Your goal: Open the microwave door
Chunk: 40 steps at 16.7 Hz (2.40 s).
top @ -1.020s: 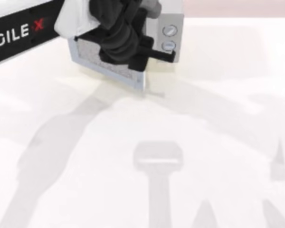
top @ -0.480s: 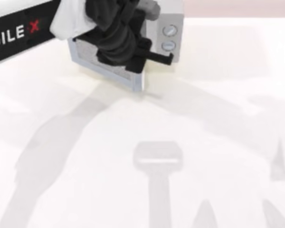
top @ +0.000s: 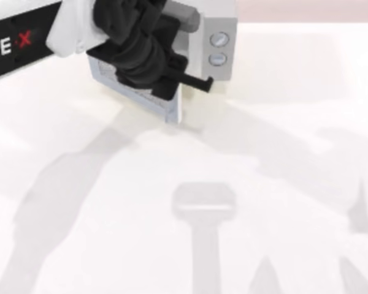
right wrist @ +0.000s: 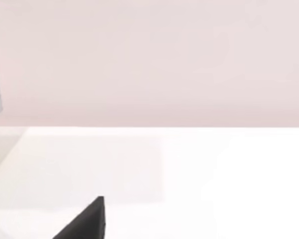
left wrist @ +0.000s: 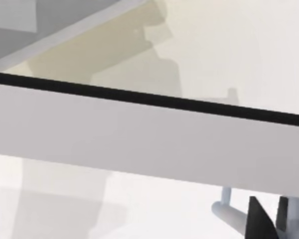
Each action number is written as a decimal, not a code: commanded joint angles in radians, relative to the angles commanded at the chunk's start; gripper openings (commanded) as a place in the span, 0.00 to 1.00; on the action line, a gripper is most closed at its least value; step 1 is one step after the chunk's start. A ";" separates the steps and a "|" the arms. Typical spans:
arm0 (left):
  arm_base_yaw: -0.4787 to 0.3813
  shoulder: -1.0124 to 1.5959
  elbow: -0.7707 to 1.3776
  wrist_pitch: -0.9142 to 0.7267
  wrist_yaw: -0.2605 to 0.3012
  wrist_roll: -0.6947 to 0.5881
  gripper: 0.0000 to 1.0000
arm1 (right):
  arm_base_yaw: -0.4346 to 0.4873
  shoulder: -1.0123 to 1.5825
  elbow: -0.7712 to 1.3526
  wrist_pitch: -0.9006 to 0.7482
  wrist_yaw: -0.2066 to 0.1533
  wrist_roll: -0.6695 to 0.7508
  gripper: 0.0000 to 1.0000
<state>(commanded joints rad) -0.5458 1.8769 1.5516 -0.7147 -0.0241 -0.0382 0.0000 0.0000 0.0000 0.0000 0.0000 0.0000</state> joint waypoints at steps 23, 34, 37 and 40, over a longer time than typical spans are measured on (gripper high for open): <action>-0.006 0.000 0.000 0.000 0.007 -0.004 0.00 | 0.000 0.000 0.000 0.000 0.000 0.000 1.00; 0.040 -0.066 -0.084 0.016 0.074 0.127 0.00 | 0.000 0.000 0.000 0.000 0.000 0.000 1.00; 0.040 -0.066 -0.084 0.016 0.074 0.127 0.00 | 0.000 0.000 0.000 0.000 0.000 0.000 1.00; 0.040 -0.066 -0.084 0.016 0.074 0.127 0.00 | 0.000 0.000 0.000 0.000 0.000 0.000 1.00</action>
<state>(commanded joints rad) -0.5055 1.8111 1.4674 -0.6982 0.0500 0.0888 0.0000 0.0000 0.0000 0.0000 0.0000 0.0000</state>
